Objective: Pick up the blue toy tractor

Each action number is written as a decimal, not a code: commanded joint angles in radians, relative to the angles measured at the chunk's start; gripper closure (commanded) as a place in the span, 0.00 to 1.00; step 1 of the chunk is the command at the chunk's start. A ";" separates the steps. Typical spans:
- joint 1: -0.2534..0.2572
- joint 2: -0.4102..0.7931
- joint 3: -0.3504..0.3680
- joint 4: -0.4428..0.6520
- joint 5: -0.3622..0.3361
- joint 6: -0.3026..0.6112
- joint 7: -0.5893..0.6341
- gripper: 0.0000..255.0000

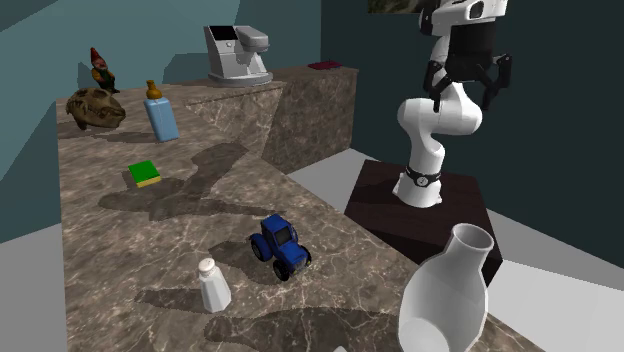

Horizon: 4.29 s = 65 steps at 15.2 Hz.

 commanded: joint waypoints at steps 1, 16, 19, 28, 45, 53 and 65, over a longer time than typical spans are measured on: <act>0.000 0.000 0.000 0.000 0.000 0.000 0.000 0.00; -0.058 0.533 -0.223 0.279 -0.034 0.108 -0.217 0.00; -0.073 0.653 -0.260 0.364 -0.015 0.109 -0.264 0.00; -0.162 1.040 -0.328 0.698 0.079 0.052 -0.394 0.00; -0.274 1.365 -0.325 0.965 0.156 0.035 -0.456 1.00; -0.274 1.366 -0.325 0.967 0.156 0.034 -0.456 1.00; -0.287 1.349 -0.329 1.090 0.149 -0.102 -0.443 1.00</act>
